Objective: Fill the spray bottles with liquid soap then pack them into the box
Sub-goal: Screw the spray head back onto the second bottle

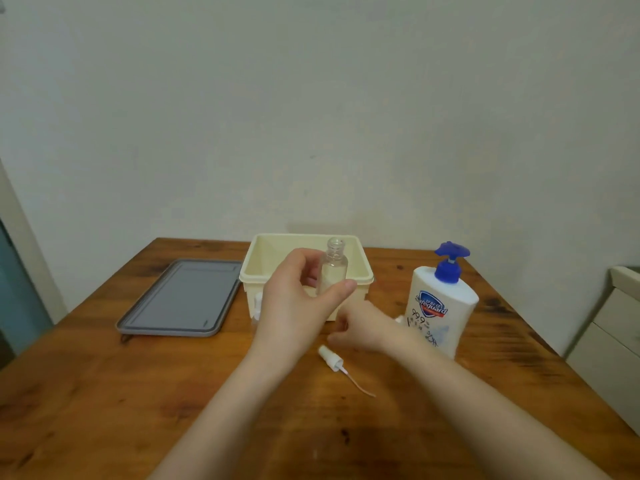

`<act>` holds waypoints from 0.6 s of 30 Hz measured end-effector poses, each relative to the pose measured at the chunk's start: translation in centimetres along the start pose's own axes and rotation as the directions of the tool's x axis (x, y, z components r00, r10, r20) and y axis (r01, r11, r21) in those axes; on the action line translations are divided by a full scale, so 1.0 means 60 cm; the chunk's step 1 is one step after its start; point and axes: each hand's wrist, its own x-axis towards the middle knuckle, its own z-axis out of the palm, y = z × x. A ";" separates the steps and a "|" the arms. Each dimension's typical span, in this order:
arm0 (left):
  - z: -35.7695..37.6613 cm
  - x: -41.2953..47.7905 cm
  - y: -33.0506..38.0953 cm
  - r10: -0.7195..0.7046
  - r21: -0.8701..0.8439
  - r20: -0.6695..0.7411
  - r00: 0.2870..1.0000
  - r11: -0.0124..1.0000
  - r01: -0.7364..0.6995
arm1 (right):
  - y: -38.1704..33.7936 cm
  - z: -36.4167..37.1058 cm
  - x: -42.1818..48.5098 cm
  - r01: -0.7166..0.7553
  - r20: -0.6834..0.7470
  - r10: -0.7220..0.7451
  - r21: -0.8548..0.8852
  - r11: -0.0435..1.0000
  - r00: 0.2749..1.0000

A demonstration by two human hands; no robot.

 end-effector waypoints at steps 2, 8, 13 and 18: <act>-0.003 -0.002 -0.004 -0.006 0.008 -0.009 1.000 1.000 0.006 | -0.002 0.020 0.004 -0.021 0.051 0.022 -0.019 1.000 0.998; -0.008 -0.008 -0.009 -0.012 0.019 -0.004 1.000 1.000 0.013 | -0.014 0.041 0.005 -0.068 0.136 0.078 -0.074 0.995 0.988; -0.011 -0.007 -0.010 -0.021 0.023 -0.012 1.000 1.000 0.021 | -0.018 0.044 0.004 -0.067 0.123 0.071 -0.043 0.997 0.990; -0.011 0.006 0.004 -0.010 -0.031 -0.040 0.999 0.999 0.009 | -0.020 0.010 0.011 0.035 -0.053 -0.027 0.147 0.989 0.998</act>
